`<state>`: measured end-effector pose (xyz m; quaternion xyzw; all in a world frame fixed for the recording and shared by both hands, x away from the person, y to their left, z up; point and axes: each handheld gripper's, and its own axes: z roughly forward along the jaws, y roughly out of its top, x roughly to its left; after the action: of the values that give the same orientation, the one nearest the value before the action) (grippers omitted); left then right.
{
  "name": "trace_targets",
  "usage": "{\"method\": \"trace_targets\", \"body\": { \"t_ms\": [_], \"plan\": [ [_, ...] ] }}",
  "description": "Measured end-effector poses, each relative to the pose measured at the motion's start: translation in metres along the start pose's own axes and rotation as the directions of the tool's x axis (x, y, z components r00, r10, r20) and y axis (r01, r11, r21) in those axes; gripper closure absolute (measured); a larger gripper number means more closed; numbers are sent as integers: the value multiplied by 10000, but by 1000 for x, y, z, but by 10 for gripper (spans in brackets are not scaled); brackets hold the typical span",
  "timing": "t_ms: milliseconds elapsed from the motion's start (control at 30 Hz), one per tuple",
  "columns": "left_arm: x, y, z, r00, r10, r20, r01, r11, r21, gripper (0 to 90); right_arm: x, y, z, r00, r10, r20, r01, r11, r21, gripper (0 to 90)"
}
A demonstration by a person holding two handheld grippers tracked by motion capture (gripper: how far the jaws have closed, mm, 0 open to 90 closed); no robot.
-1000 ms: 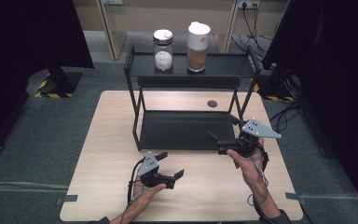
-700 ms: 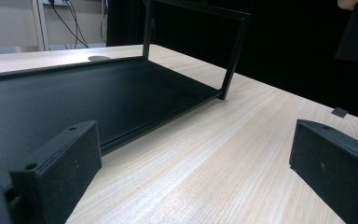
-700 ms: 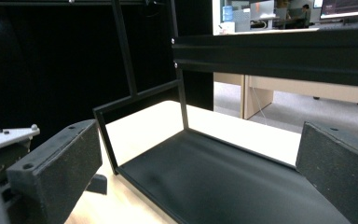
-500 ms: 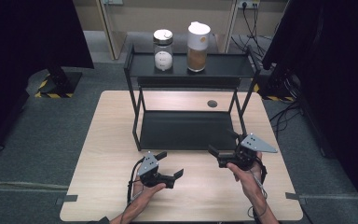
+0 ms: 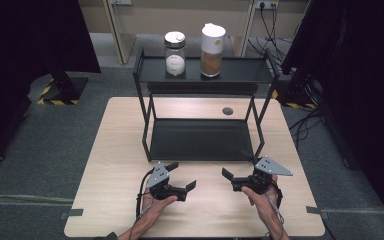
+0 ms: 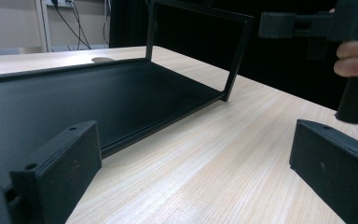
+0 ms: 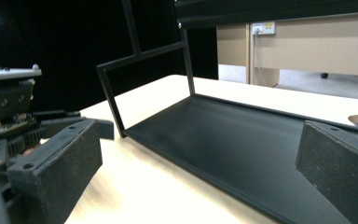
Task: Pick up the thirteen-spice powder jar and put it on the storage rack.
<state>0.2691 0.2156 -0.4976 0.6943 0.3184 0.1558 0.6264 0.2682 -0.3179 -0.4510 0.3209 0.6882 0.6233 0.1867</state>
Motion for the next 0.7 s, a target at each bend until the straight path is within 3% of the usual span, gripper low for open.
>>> {"method": "trace_targets", "body": {
  "t_ms": [700],
  "plan": [
    [1,0,-1,9999,-45,-101,44,9999,-91,14,-3,-19,1,9998,167,-99,-163,9991,388,5]
  ]
}}
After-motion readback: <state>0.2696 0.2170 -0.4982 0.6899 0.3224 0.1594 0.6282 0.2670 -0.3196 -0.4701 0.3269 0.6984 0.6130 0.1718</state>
